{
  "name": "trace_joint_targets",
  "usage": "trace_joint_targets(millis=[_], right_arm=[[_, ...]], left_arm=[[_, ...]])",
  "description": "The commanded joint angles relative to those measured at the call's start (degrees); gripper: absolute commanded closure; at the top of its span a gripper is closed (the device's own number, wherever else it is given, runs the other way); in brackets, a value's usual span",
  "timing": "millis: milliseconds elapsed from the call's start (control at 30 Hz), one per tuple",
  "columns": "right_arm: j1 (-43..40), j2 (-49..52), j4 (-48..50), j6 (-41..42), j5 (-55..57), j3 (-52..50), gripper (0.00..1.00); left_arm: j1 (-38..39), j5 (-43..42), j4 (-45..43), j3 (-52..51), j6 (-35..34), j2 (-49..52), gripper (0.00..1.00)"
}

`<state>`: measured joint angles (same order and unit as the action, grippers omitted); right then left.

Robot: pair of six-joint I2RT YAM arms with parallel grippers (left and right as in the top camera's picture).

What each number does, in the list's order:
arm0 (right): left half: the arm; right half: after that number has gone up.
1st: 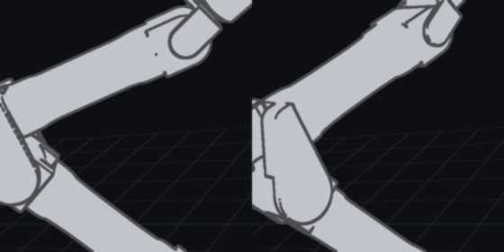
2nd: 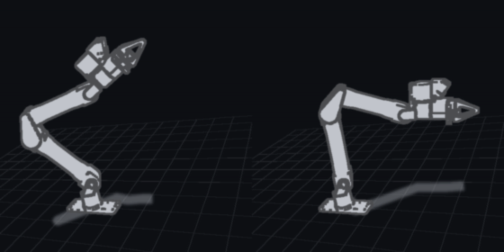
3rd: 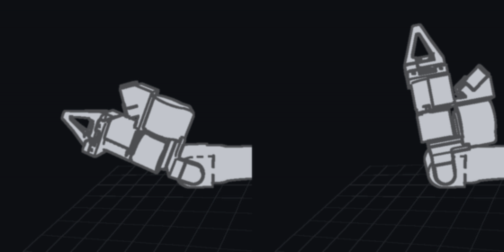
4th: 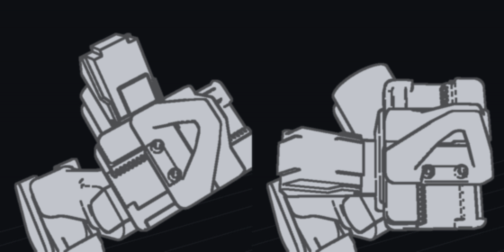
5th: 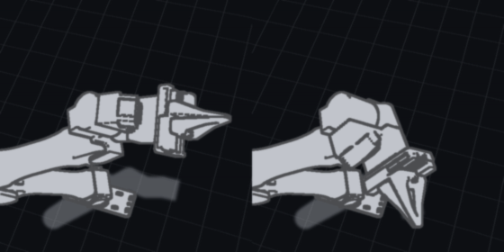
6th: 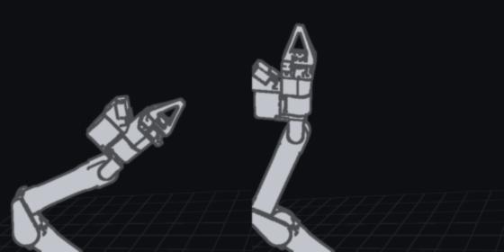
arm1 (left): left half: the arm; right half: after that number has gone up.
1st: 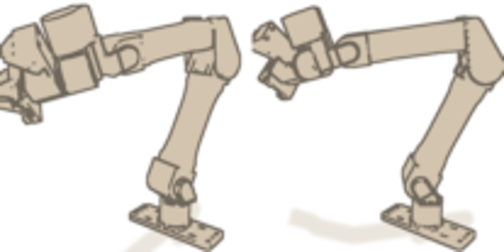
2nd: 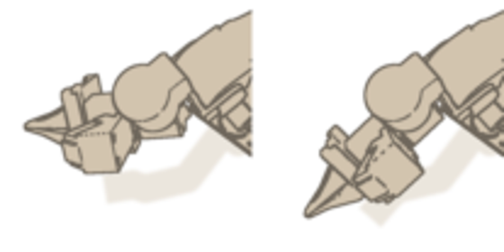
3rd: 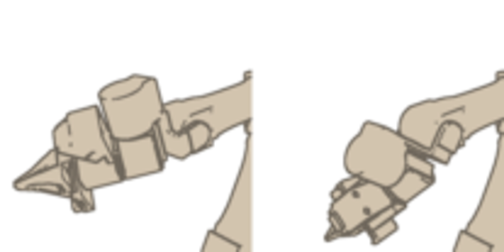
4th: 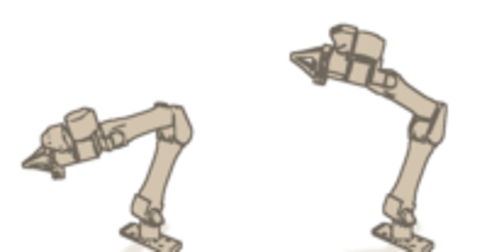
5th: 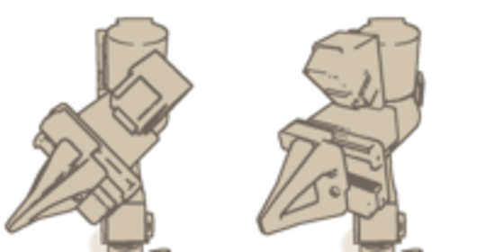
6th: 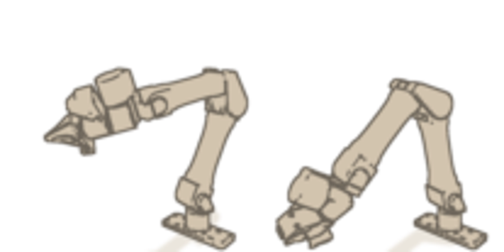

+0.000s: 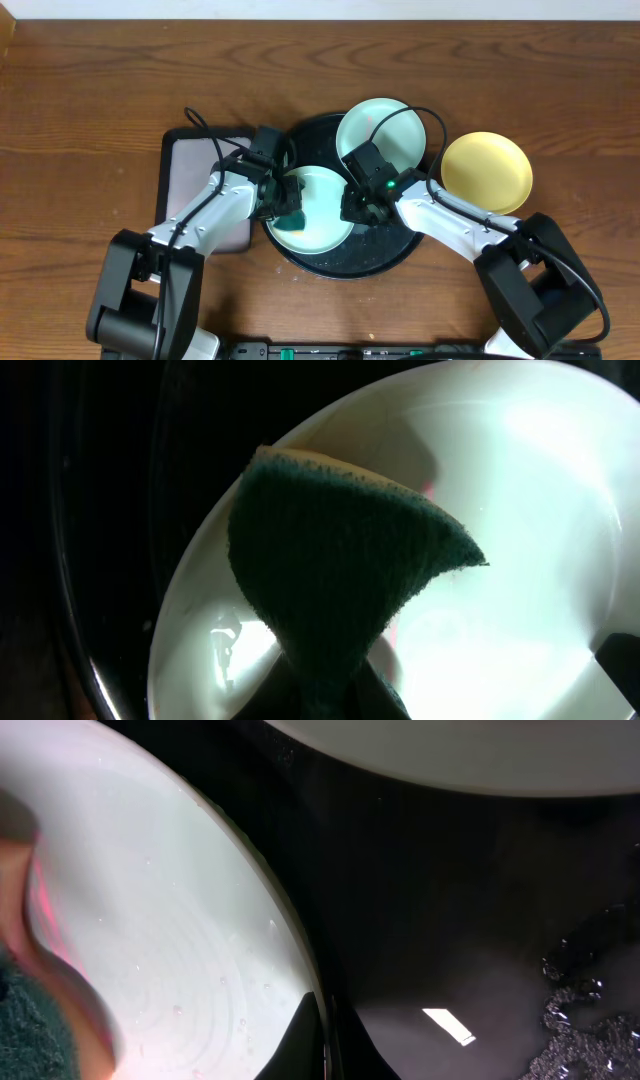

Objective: Clean dirty plates on tray and stack at the side
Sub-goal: 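Scrub the pale green plate with the sponge in the left gripper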

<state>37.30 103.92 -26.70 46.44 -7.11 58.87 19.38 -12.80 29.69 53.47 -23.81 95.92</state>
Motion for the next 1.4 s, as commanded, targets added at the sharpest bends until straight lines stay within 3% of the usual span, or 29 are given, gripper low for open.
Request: trace_joint_targets(millis=[0, 167, 367, 600, 833, 967, 1133, 1267, 1367], right_arm=[[-0.8, 0.8, 0.3, 0.6, 0.4, 0.9, 0.99], [-0.8, 0.8, 0.3, 0.6, 0.3, 0.9, 0.99], [-0.8, 0.8, 0.2, 0.6, 0.2, 0.9, 0.99], [-0.8, 0.8, 0.1, 0.2, -0.1, 0.9, 0.99], [-0.8, 0.8, 0.1, 0.0, -0.1, 0.9, 0.99], [-0.8, 0.8, 0.1, -0.2, -0.3, 0.9, 0.99], [-0.8, 0.8, 0.2, -0.2, -0.3, 0.9, 0.99], [-0.8, 0.8, 0.2, -0.2, -0.3, 0.9, 0.99], [-0.8, 0.8, 0.2, -0.2, -0.3, 0.9, 0.99]], left_arm=[[0.7, -1.0, -0.1, -0.3, -0.7, 0.5, 0.92], [3.3, -9.1, -1.5, -0.3, 1.0, 2.4, 0.93], [3.6, -9.5, -4.3, -0.3, 0.4, 3.2, 0.92], [1.7, 0.1, -12.5, -0.1, -2.6, 3.2, 0.93], [1.5, 6.5, -9.7, 0.1, -8.9, 3.2, 0.93], [1.6, 6.6, -0.7, 1.7, -16.2, 3.2, 0.93], [1.6, 0.5, 5.8, 1.8, -16.7, 3.2, 0.93], [1.7, -11.6, 4.2, 1.8, -9.1, 3.2, 0.93], [1.7, -15.2, 2.0, 1.8, -7.9, 3.2, 0.93]])
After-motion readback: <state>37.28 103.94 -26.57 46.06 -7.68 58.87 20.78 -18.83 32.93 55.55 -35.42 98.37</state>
